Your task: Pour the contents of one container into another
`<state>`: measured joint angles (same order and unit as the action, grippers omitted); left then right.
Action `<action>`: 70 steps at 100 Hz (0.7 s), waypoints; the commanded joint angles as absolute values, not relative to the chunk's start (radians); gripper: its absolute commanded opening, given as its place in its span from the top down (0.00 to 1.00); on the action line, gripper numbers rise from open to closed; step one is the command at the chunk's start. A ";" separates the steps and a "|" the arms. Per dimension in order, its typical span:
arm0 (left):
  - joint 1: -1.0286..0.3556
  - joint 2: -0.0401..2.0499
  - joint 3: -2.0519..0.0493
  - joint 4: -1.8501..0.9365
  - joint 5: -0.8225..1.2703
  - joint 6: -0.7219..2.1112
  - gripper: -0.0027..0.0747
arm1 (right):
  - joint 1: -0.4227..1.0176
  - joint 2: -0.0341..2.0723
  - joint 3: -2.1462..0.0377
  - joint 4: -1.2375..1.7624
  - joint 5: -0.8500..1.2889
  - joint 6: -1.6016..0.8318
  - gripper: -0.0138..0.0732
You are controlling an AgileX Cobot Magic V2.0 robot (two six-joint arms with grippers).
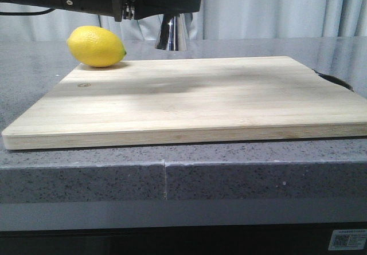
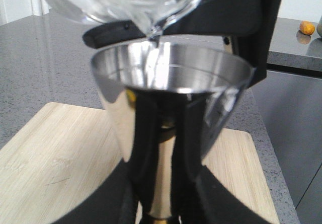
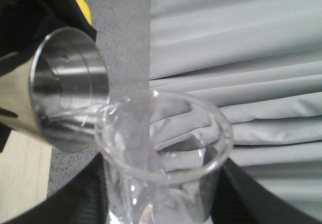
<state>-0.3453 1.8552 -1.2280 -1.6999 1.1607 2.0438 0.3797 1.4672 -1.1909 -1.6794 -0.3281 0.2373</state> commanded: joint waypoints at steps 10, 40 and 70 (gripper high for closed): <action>-0.357 1.808 -1.257 -1.772 1.241 2.044 0.99 | 0.380 1.432 -1.229 -1.671 -0.313 0.237 0.59; -0.357 1.808 -1.257 -1.772 1.238 2.044 0.99 | 0.380 1.432 -1.248 -1.679 -0.312 0.237 0.59; -0.357 1.808 -1.257 -1.772 1.235 2.044 0.99 | 0.380 1.432 -1.248 -1.713 -0.312 0.237 0.59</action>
